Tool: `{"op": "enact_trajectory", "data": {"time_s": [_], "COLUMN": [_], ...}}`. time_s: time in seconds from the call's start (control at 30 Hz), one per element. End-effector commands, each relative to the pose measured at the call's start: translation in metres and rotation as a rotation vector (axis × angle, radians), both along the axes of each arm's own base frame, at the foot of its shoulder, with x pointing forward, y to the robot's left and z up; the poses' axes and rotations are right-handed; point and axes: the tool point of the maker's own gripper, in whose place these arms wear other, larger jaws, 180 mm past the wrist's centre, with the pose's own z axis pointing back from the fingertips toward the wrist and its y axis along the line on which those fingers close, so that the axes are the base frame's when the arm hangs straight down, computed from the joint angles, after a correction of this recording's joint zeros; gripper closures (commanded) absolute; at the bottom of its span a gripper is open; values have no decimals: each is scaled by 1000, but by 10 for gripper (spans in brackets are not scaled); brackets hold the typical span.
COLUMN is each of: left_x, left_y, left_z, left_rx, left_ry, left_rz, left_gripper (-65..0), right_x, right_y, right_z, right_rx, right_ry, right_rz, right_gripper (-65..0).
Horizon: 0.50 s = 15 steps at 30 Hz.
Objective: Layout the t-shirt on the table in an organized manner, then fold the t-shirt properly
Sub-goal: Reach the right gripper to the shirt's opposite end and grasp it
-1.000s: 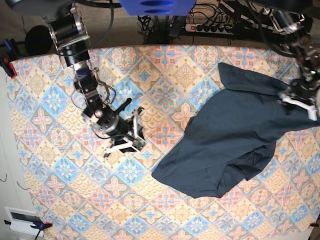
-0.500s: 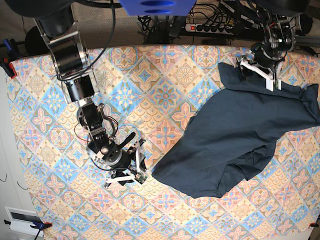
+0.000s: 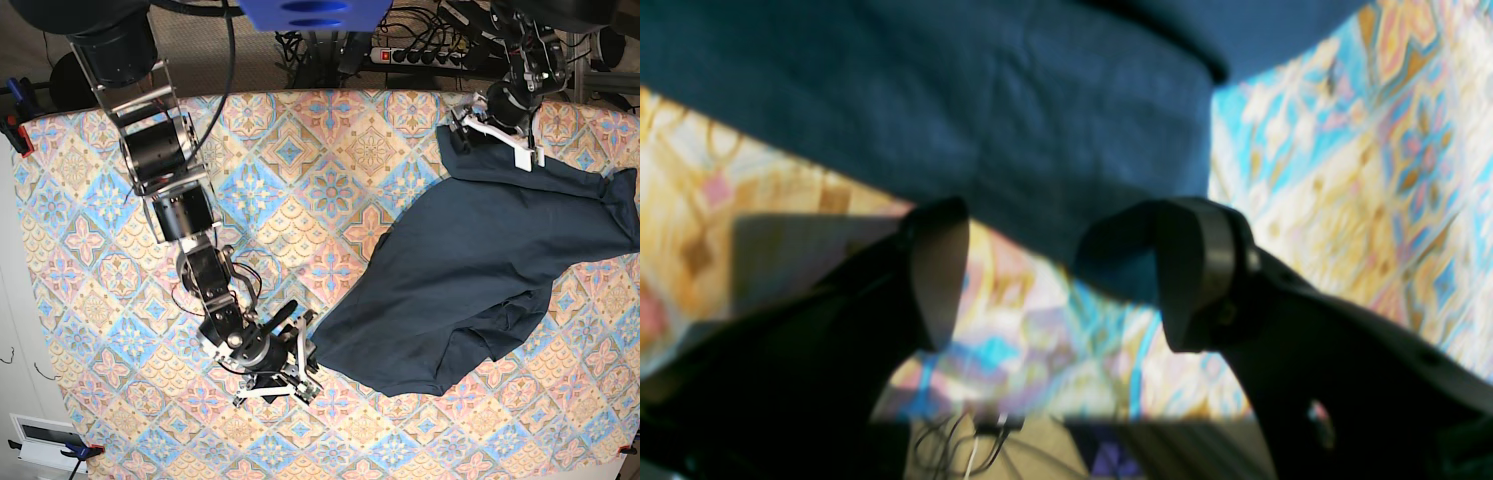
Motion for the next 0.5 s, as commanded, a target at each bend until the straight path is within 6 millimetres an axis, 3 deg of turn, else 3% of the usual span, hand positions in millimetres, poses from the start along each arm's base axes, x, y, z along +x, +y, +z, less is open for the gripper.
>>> {"op": "enact_trajectory", "data": {"time_s": [0.0,0.07,0.17,0.27,0.3,0.47], "left_x": [-4,-5,-4,-3,-3,-13], "left_y": [-7,-9,-24,-30,-30,-25], "left_z": [-8,-13,-16,-12,-12,-10], "left_rx": [-28,-41,-69,-74,-74,-55], "left_ry": [35,47,47,37,39,50], "left_rz": [-1,3,-18,-30,-30,-33], "left_gripper": [-406,-357,-165,-24,0,0], "right_x": [13,13,9,12,10,6], "right_y": [10,15,25,24,24,24], "right_z": [26,22,10,5,-2,-23], "right_rx": [36,39,46,39,36,72], "right_ry": [-50,-32,8,31,50,86], "right_rz": [9,11,16,9,6,11], "right_gripper": [-259,-290,-364,-416,-424,-425]}}
